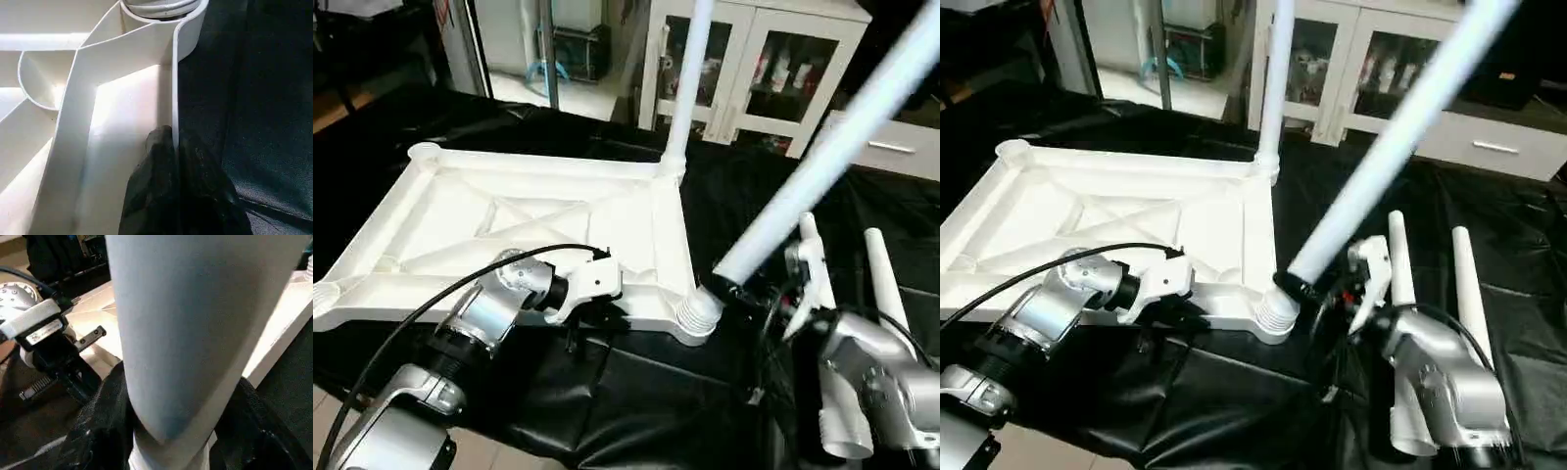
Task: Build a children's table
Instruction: Insert table leg to table base
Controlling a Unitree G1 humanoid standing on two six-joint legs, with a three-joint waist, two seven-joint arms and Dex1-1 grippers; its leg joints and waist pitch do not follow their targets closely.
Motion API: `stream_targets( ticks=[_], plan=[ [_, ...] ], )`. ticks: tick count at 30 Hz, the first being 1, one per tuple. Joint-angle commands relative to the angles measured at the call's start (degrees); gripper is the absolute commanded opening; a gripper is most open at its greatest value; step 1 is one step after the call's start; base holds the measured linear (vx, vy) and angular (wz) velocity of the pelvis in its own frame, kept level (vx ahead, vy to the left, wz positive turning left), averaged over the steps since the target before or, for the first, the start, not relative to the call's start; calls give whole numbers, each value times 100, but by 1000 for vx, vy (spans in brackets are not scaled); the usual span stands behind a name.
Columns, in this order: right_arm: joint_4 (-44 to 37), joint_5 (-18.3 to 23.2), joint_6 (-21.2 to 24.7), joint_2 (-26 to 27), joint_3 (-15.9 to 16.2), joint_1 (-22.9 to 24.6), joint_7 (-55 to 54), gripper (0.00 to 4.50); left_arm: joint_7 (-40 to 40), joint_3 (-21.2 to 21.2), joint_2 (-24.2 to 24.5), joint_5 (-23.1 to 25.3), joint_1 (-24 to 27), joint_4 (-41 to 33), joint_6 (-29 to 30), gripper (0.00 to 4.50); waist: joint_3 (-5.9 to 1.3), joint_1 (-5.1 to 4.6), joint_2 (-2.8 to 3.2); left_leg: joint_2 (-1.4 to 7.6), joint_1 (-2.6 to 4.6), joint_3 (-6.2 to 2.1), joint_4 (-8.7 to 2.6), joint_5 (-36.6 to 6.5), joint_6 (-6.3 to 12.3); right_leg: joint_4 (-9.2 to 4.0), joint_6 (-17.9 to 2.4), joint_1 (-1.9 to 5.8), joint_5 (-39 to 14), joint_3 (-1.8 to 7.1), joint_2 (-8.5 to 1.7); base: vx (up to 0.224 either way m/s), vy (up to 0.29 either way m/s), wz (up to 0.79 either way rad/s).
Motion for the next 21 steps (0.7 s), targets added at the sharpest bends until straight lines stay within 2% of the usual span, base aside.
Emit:
stream_targets(
  ticks=[1, 4, 7, 9, 10, 12, 13, 14, 15, 16, 21],
  plan=[
    [205, -343, 201, -108, 317, 299, -39, 184, 50, -51, 29, 5, 124, 225, -14, 0, -170, 7, -46, 376, -59, -129, -497, -708, 235, -467, -1065, 233, -1383, 262, -524, 0, 0, 0],
    [74, -448, 160, -171, 458, 373, -21, 184, 55, -52, 37, 16, 121, 229, -15, 0, -167, 6, -42, 382, -56, -145, -517, -854, 193, -493, -960, 229, -1631, 265, -524, 0, 0, 0],
    [-28, -697, 85, -359, 776, 396, 83, 184, 68, -57, 41, 33, 115, 232, -18, 0, -171, 1, -58, 382, -58, -145, -521, -839, 189, -489, -931, 227, -1576, 264, -518, 0, 0, 0],
    [-98, -792, 114, -466, 933, 363, 183, 184, 75, -55, 42, 36, 116, 231, -17, 0, -173, 7, -43, 387, -52, -145, -520, -836, 198, -486, -943, 222, -1526, 264, -519, 0, 0, 0],
    [-106, -804, 118, -480, 951, 358, 196, 184, 77, -55, 43, 37, 116, 231, -17, 0, -176, 5, -62, 386, -55, -144, -515, -822, 205, -477, -944, 227, -1491, 262, -517, 0, 0, 0],
    [-124, -838, 138, -527, 1004, 341, 232, 184, 80, -57, 44, 42, 116, 232, -17, 0, -172, 8, -42, 393, -45, -142, -524, -861, 201, -488, -956, 213, -1499, 265, -524, 0, 0, 0],
    [-165, -903, 230, -627, 1111, 299, 278, 184, 89, -63, 48, 55, 116, 230, -15, 0, -170, 3, -77, 395, -48, -144, -528, -913, 191, -492, -951, 220, -1550, 259, -522, 0, 0, 0],
    [-169, -913, 257, -649, 1139, 276, 292, 184, 92, -64, 50, 58, 117, 231, -16, 0, -171, 4, -69, 398, -44, -149, -533, -945, 178, -495, -936, 221, -1620, 260, -531, 0, 0, 0],
    [-169, -911, 284, -669, 1162, 250, 306, 184, 97, -64, 51, 60, 119, 230, -16, 0, -170, 1, -87, 399, -45, -147, -532, -964, 181, -498, -925, 215, -1654, 259, -528, 0, 0, 0],
    [-165, -911, 294, -674, 1169, 239, 309, 184, 99, -64, 52, 61, 120, 230, -16, 0, -170, 4, -74, 399, -47, -150, -535, -970, 173, -500, -911, 213, -1689, 262, -532, 0, 0, 0],
    [-45, -875, 465, -679, 1228, -6, 299, 184, 115, -62, 67, 61, 139, 213, -2, 0, -167, 3, -90, 402, -47, -151, -538, -1007, 165, -509, -897, 208, -1762, 260, -540, 0, 0, 0]
  ],
)
